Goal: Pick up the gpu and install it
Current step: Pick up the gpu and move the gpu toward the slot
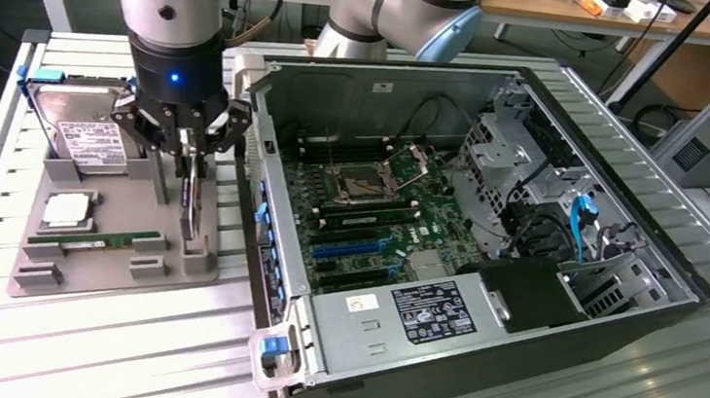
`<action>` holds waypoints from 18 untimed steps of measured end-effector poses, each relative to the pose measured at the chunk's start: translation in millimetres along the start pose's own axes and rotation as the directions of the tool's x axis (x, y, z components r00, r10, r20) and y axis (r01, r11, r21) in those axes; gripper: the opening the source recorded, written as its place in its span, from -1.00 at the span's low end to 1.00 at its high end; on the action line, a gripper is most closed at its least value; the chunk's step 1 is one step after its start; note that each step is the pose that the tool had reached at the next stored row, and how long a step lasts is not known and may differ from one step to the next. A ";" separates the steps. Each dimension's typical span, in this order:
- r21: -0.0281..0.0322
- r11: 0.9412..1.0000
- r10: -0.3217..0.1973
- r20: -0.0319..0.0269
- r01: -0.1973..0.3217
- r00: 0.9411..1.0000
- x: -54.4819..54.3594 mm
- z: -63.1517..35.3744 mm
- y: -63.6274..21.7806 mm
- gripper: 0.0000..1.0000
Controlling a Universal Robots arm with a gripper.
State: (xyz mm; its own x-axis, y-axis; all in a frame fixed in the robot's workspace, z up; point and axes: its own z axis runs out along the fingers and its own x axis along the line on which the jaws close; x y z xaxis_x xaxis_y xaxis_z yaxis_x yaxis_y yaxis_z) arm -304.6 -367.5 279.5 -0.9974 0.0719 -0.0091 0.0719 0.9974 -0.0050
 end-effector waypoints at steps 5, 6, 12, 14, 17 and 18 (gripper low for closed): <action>0.000 1.000 0.000 0.000 0.000 1.000 0.0 -2.3 0.0 -0.47; 0.000 1.000 0.000 0.000 0.000 1.000 0.0 -2.7 0.0 -0.47; 0.000 1.000 0.000 0.000 0.000 1.000 -0.1 -4.8 0.0 -0.47; 0.000 1.000 0.000 0.000 0.000 1.000 0.0 -5.5 0.0 -0.47; 0.000 1.000 0.000 0.000 0.000 1.000 -0.1 -6.6 0.0 -0.47; 0.000 1.000 0.000 0.000 0.000 1.000 -0.1 -6.9 0.0 -0.47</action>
State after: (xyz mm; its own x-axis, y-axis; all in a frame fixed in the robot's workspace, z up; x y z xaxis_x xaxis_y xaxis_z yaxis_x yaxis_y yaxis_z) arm -304.6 -367.5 286.4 -0.9974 0.0719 -0.0091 0.0719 0.9974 -0.0049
